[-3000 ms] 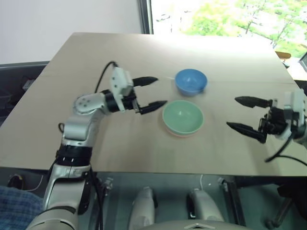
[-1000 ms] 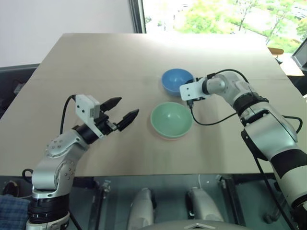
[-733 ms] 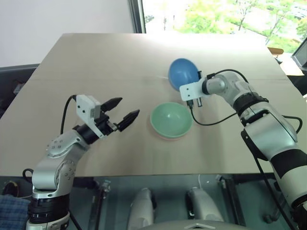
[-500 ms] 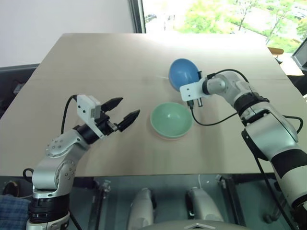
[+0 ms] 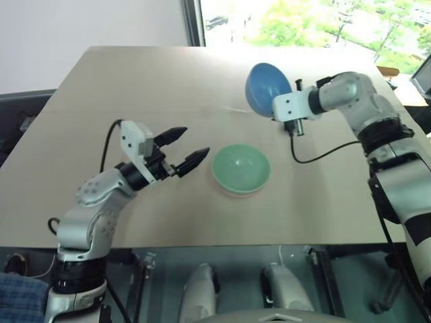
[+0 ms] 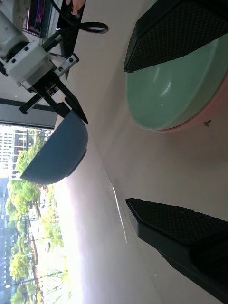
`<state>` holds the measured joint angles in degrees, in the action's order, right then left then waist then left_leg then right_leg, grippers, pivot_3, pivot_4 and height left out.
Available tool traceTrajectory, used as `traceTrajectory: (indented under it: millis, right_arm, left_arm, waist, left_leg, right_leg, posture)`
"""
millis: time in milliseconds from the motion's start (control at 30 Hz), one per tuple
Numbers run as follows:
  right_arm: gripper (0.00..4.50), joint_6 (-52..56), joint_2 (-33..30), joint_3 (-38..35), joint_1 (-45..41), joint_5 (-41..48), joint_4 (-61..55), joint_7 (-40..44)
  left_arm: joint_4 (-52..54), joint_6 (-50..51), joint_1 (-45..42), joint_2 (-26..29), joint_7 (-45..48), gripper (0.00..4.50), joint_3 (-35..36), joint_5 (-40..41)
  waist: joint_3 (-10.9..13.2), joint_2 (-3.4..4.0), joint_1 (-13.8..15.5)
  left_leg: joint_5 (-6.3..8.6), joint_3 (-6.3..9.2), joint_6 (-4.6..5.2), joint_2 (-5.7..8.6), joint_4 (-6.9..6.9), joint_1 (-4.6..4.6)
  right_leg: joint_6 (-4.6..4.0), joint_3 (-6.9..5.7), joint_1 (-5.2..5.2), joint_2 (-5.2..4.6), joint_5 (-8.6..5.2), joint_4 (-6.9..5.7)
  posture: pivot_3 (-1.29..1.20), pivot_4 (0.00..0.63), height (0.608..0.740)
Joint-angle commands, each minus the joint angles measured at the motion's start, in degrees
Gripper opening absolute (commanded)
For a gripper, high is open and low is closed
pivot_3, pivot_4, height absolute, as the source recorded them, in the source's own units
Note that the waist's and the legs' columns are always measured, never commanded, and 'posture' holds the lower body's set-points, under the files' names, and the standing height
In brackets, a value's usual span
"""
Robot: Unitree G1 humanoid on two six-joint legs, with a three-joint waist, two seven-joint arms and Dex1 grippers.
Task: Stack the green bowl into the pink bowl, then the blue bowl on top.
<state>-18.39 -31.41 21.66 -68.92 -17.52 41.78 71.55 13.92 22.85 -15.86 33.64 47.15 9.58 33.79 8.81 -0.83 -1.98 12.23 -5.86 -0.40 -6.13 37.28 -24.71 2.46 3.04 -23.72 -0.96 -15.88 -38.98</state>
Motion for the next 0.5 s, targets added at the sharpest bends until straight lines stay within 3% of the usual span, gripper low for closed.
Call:
traceTrajectory:
  millis: [33,233,500]
  right_arm:
    - [0.06,12.9,-1.7,-2.5,4.0,7.4,-19.3,8.0]
    - [0.06,30.9,-6.0,-2.0,12.6,13.4,-44.9,14.1]
    - [0.06,43.1,-10.9,-1.5,16.1,17.5,-59.2,15.3]
  left_arm:
    - [-3.2,-2.2,-4.2,1.7,4.6,4.5,-1.0,-0.6]
    - [-11.9,-4.7,-12.7,3.0,11.8,4.5,-3.7,-2.9]
    - [-15.6,-4.3,-16.7,5.3,19.2,4.5,-5.0,-2.9]
  waist:
    - [0.0,0.01,0.0]
    - [0.0,0.02,0.8]
    - [0.0,0.0,1.4]
  left_leg:
    - [0.0,0.0,0.0,0.0,0.01,0.0]
    - [0.01,0.0,0.01,0.0,0.05,-0.01]
    - [0.07,0.02,0.13,0.0,0.09,-0.03]
  right_leg:
    - [0.0,0.0,0.0,0.0,0.0,0.0]
    - [0.01,-0.01,-0.01,0.03,0.0,-0.01]
    - [0.0,-0.03,-0.01,0.04,-0.01,0.0]
  posture:
    - [0.0,0.15,0.74]
    - [0.0,0.15,0.74]
    - [0.0,0.15,0.74]
